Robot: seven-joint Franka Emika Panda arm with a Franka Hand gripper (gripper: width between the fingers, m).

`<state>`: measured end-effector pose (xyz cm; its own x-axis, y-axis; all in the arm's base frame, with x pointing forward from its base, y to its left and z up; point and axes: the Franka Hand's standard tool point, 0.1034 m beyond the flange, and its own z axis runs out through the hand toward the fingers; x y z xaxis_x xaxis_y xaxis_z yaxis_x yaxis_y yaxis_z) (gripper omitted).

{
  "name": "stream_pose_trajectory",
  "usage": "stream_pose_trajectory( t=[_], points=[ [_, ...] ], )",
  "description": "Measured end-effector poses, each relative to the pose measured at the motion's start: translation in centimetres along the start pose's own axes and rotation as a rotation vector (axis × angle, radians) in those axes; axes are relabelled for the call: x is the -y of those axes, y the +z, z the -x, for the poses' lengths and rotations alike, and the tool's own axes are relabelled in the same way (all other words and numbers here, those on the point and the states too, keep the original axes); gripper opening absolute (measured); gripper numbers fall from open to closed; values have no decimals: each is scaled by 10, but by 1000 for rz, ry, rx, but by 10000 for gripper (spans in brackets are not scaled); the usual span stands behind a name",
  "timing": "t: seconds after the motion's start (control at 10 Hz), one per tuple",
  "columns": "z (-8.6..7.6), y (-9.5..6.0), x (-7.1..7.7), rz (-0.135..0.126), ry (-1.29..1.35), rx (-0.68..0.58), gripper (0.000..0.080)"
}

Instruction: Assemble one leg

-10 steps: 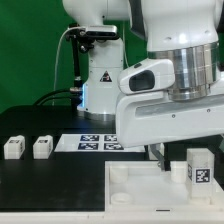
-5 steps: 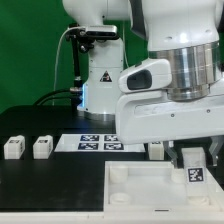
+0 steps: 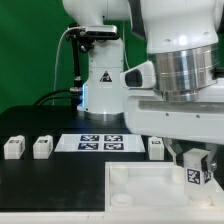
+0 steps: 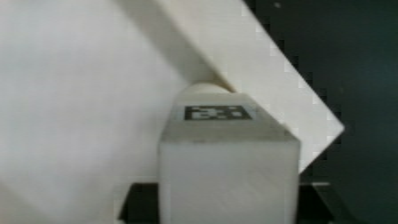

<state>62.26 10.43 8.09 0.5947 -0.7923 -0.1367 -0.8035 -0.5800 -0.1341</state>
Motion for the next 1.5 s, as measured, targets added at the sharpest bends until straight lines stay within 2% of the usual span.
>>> stream_pose_trajectory(
  t=[0.1,0.3,0.6,0.7,0.8,0.9,1.0,1.2,1.3,1.4,1.5],
  points=[
    [0,1,1,-27,167,7,293],
    [1,2,2,-60,513,44,294],
    [1,2,2,-57,503,47,294],
    [1,2,2,-57,451,46,499],
    [6,3,3,-49,312,36,600],
    [11,4,4,-26,100,37,600],
    [13,2,6,-17,-76,31,639],
    [10,3,5,-22,-235,24,647],
    [10,3,5,-11,-377,14,647],
    [12,5,5,28,-596,-11,649],
    [16,7,5,55,-753,-20,649]
  ],
)
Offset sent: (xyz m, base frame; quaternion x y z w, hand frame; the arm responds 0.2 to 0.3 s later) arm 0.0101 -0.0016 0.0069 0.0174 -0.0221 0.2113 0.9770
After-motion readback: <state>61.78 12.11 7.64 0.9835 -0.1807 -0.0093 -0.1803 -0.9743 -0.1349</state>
